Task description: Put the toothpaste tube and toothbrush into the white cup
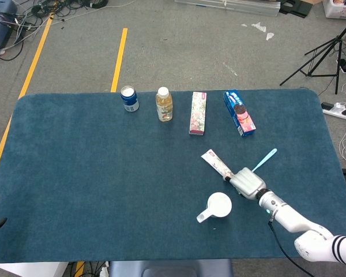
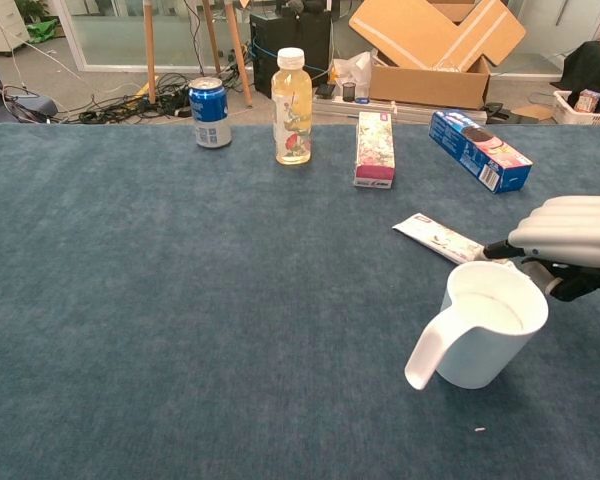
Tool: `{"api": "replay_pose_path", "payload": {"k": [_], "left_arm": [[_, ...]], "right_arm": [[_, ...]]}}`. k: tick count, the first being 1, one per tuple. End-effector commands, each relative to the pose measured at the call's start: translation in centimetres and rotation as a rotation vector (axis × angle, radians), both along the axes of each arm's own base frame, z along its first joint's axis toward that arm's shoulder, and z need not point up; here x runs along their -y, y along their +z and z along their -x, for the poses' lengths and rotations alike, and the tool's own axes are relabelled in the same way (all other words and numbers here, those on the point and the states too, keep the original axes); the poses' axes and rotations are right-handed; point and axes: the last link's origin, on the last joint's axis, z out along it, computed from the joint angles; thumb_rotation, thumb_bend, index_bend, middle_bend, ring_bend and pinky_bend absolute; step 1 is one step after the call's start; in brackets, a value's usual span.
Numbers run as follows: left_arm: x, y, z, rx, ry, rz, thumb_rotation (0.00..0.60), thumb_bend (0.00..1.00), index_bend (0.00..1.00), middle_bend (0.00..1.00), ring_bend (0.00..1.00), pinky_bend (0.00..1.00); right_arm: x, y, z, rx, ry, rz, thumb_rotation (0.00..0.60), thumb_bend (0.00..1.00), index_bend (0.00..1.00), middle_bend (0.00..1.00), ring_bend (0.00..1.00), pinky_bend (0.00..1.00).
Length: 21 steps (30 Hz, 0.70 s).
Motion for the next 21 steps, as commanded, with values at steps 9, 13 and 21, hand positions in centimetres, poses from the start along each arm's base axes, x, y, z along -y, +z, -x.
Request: {"api": "replay_pose_path", "payload": {"k": [9, 13, 21], "left_arm": [[0.0, 0.0, 0.0, 0.001, 0.001, 0.002, 0.6, 0.0, 0.38, 0.14, 0.16, 0.17], [0.0, 0.0, 0.0, 0.0, 0.001, 0.004, 0.6, 0.0, 0.38, 0.14, 0.16, 0.17], [0.1, 0.0, 0.1, 0.001, 0.001, 0.005, 0.6, 0.0, 0.38, 0.14, 0.16, 0.17]], "right_arm": [[1.6, 1.6, 2.1, -0.102, -0.047, 0.091, 0.6, 0.9, 0.26, 1.0, 1.0, 1.0], [2.6, 2.1, 2.7, -0.129, -0.079, 0.139, 0.6, 0.9, 0.26, 1.0, 1.0, 1.0], [4.5, 3.2, 3.9, -0.137, -0.141, 0.233, 0.6, 0.9, 0.26, 1.0, 1.0, 1.0]]}}
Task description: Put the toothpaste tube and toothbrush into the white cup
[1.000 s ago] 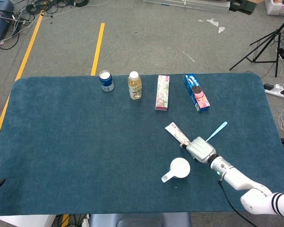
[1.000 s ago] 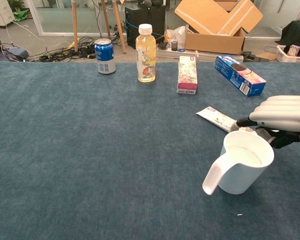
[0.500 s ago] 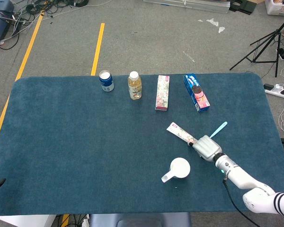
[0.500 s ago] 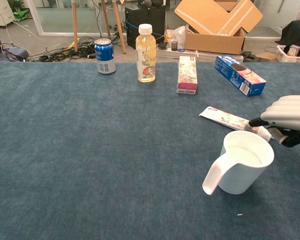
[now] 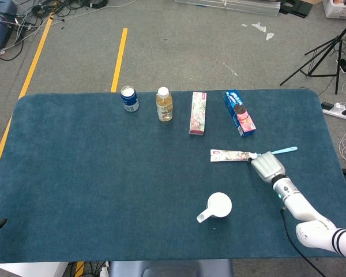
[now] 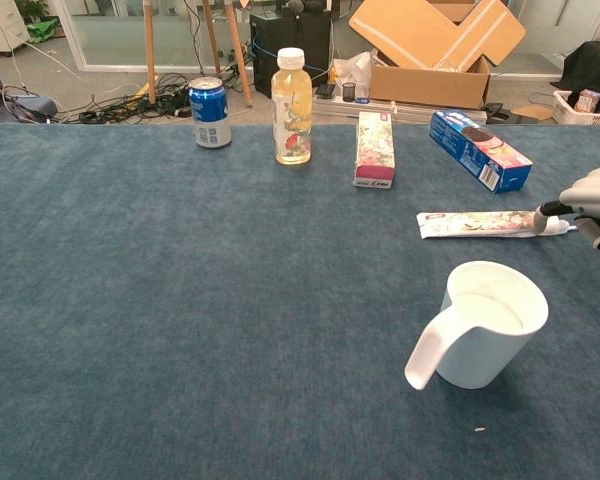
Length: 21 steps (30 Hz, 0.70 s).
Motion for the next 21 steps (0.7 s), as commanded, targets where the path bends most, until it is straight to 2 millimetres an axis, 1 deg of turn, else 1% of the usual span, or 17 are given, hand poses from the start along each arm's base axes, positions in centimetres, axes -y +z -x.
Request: {"api": "replay_pose_path", "payload": {"k": [1, 4, 7, 9, 11, 13, 14, 15, 16, 17, 18, 19, 20, 21], "left_arm": [[0.0, 0.0, 0.0, 0.001, 0.001, 0.0, 0.6, 0.0, 0.38, 0.14, 0.16, 0.17], [0.1, 0.0, 0.0, 0.002, 0.004, -0.002, 0.6, 0.0, 0.38, 0.14, 0.16, 0.17], [0.0, 0.0, 0.0, 0.002, 0.002, -0.002, 0.6, 0.0, 0.38, 0.14, 0.16, 0.17], [0.0, 0.0, 0.0, 0.0, 0.001, 0.0, 0.6, 0.0, 0.38, 0.14, 0.16, 0.17], [0.1, -0.1, -0.1, -0.002, -0.001, 0.002, 0.6, 0.0, 0.38, 0.14, 0.16, 0.17], [0.2, -0.1, -0.1, -0.003, -0.003, 0.004, 0.6, 0.0, 0.38, 0.14, 0.16, 0.17], [0.1, -0.1, -0.1, -0.003, -0.005, 0.004, 0.6, 0.0, 0.38, 0.14, 0.16, 0.17], [0.0, -0.2, -0.1, -0.002, -0.005, 0.005, 0.6, 0.0, 0.38, 0.14, 0.16, 0.17], [-0.1, -0.2, -0.1, -0.002, -0.004, 0.005, 0.6, 0.0, 0.38, 0.14, 0.16, 0.17], [-0.1, -0.2, -0.1, -0.002, -0.004, 0.005, 0.6, 0.0, 0.38, 0.14, 0.16, 0.17], [-0.1, -0.1, -0.1, -0.002, -0.004, 0.004, 0.6, 0.0, 0.38, 0.14, 0.16, 0.17], [-0.1, -0.1, -0.1, -0.002, -0.004, 0.004, 0.6, 0.0, 0.38, 0.14, 0.16, 0.17], [-0.1, -0.1, 0.0, -0.002, -0.004, 0.004, 0.6, 0.0, 0.38, 0.14, 0.16, 0.17], [-0.1, -0.1, 0.0, -0.003, -0.004, 0.004, 0.6, 0.0, 0.38, 0.14, 0.16, 0.17]], "right_arm": [[0.3, 0.3, 0.1, 0.016, -0.011, 0.019, 0.6, 0.9, 0.26, 1.0, 1.0, 1.0], [-0.5, 0.7, -0.3, 0.043, 0.005, 0.013, 0.6, 0.9, 0.26, 1.0, 1.0, 1.0], [-1.7, 1.3, -0.9, 0.091, 0.032, 0.005, 0.6, 0.88, 0.26, 1.0, 1.0, 1.0], [-2.3, 1.8, -1.5, 0.14, 0.052, 0.008, 0.6, 0.83, 0.26, 0.97, 0.99, 1.0], [-2.6, 2.4, -2.0, 0.192, 0.071, 0.019, 0.6, 0.75, 0.26, 0.91, 0.95, 1.0], [-2.7, 2.8, -2.3, 0.236, 0.087, 0.036, 0.6, 0.66, 0.27, 0.81, 0.87, 0.98], [-2.6, 3.1, -2.5, 0.26, 0.096, 0.049, 0.6, 0.61, 0.28, 0.73, 0.82, 0.94], [-2.5, 3.3, -2.5, 0.271, 0.099, 0.055, 0.6, 0.58, 0.29, 0.69, 0.78, 0.91], [-2.3, 3.5, -2.6, 0.295, 0.102, 0.073, 0.6, 0.53, 0.29, 0.61, 0.71, 0.87], [-2.2, 3.6, -2.6, 0.313, 0.105, 0.086, 0.6, 0.48, 0.29, 0.52, 0.63, 0.8], [-1.9, 3.7, -2.6, 0.33, 0.106, 0.104, 0.6, 0.44, 0.29, 0.47, 0.57, 0.75], [-1.7, 3.8, -2.6, 0.342, 0.106, 0.122, 0.6, 0.38, 0.29, 0.38, 0.47, 0.65], [-1.3, 3.8, -2.6, 0.355, 0.113, 0.151, 0.6, 0.33, 0.29, 0.32, 0.39, 0.57], [-1.1, 3.8, -2.5, 0.36, 0.119, 0.174, 0.6, 0.3, 0.29, 0.29, 0.35, 0.52]]}}
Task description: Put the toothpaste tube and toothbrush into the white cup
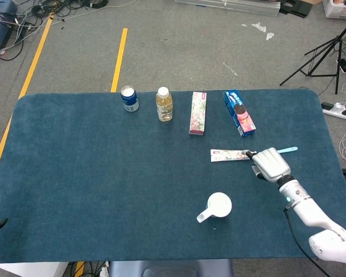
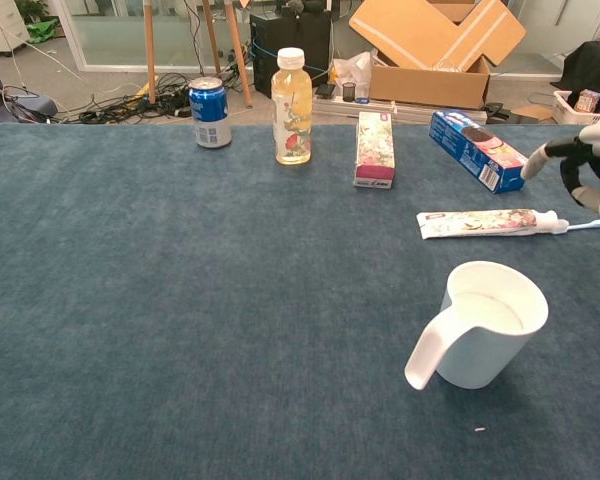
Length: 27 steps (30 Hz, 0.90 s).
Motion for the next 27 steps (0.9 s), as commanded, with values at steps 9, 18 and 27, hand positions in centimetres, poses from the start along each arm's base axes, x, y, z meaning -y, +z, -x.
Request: {"api": "replay_pose_path", "payload": {"k": [9, 18, 27], "left_arm": [[0.1, 0.0, 0.1, 0.002, -0.001, 0.001, 0.6, 0.0, 0.38, 0.14, 0.16, 0.17], [0.3, 0.2, 0.0, 0.01, -0.001, -0.001, 0.6, 0.0, 0.38, 0.14, 0.16, 0.17], [0.2, 0.2, 0.0, 0.017, -0.001, -0.003, 0.6, 0.0, 0.38, 0.14, 0.16, 0.17]], "right_arm": [[3.7, -1.3, 0.5, 0.041, -0.084, 0.132, 0.6, 0.16, 0.29, 0.0, 0.0, 0.12], [6.2, -3.2, 0.4, -0.006, -0.078, 0.175, 0.6, 0.16, 0.36, 0.0, 0.0, 0.0], [7.1, -5.3, 1.1, -0.053, -0.089, 0.162, 0.6, 0.16, 0.36, 0.0, 0.0, 0.0]]}}
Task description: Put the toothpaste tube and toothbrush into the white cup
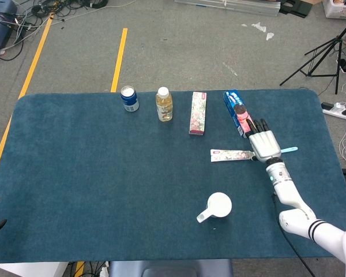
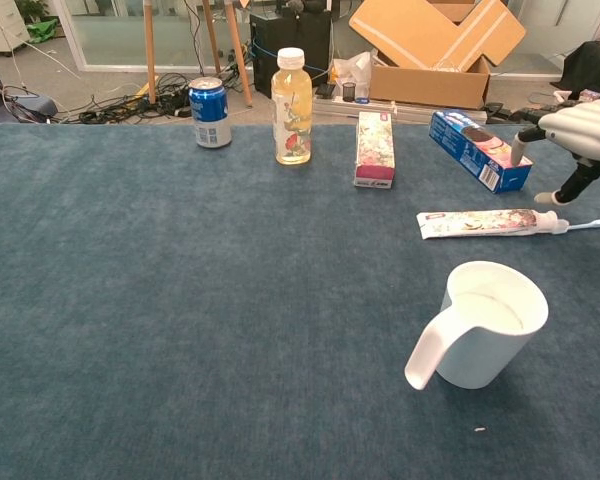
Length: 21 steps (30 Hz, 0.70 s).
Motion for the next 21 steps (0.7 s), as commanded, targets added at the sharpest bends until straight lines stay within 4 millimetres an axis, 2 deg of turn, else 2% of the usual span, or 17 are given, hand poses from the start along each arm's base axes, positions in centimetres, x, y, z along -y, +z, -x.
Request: {"api": "replay_pose_path", "payload": {"k": [1, 21], "left_arm": [[-0.1, 0.0, 0.0, 0.002, 0.0, -0.001, 0.6, 0.0, 0.38, 0.14, 0.16, 0.17], [-0.2, 0.1, -0.1, 0.011, 0.002, -0.004, 0.6, 0.0, 0.38, 0.14, 0.16, 0.17]], "right_arm": [[0.3, -0.9, 0.2, -0.009, -0.009, -0.017, 0.6, 0.16, 0.36, 0.0, 0.0, 0.0], [0.1, -2.8, 1.2, -0.052, -0.032, -0.084, 0.6, 0.16, 0.38, 0.0, 0.0, 0.0]]}}
